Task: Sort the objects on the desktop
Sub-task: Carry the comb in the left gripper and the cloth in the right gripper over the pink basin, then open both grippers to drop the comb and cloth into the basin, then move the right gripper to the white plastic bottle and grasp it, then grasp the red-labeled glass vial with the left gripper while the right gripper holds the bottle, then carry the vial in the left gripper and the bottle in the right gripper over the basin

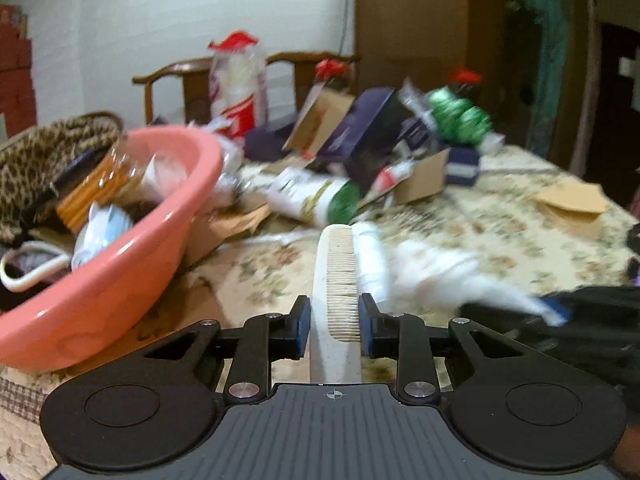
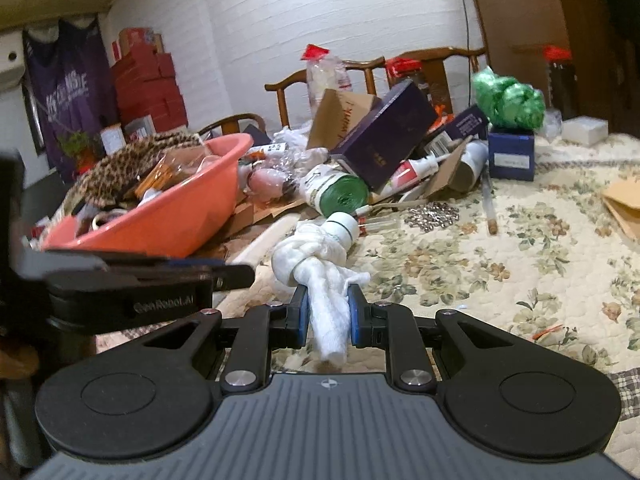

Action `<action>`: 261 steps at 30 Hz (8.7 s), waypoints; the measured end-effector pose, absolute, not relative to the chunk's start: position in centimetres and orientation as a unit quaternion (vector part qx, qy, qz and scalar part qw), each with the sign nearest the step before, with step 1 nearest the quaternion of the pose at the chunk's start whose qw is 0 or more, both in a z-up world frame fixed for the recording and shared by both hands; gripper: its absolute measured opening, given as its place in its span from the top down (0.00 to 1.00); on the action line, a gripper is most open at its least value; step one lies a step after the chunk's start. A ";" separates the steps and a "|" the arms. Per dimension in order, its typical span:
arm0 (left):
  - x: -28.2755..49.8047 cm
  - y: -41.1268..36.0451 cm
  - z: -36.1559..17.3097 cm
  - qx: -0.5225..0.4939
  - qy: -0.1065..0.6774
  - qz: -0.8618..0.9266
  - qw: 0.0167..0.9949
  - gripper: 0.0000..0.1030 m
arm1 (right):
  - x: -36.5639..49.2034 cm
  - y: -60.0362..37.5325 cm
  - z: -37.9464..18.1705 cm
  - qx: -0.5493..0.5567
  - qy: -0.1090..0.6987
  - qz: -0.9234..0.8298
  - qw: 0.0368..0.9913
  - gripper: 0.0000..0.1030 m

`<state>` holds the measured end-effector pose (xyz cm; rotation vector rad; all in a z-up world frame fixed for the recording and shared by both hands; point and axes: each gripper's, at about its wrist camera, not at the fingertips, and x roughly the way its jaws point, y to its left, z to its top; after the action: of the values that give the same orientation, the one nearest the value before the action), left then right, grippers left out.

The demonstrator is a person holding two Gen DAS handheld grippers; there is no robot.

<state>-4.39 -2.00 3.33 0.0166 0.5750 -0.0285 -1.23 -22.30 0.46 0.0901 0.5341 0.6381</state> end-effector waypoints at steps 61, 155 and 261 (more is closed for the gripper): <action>-2.5 17.3 11.8 0.044 0.214 0.199 0.955 0.13 | 3.3 -1.8 10.0 0.002 0.223 0.441 0.870 0.52; 4.6 -3.8 3.5 0.042 0.287 0.006 0.957 0.01 | 4.4 -25.7 -1.9 -0.011 0.297 0.158 0.942 0.62; -4.5 24.2 14.7 -0.113 0.196 0.137 0.964 0.17 | 3.3 5.3 13.6 -0.064 0.219 0.405 0.885 0.62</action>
<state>-4.54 24.23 14.72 -0.2296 0.3969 0.2776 3.28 5.27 13.60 -0.1338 0.4546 0.8434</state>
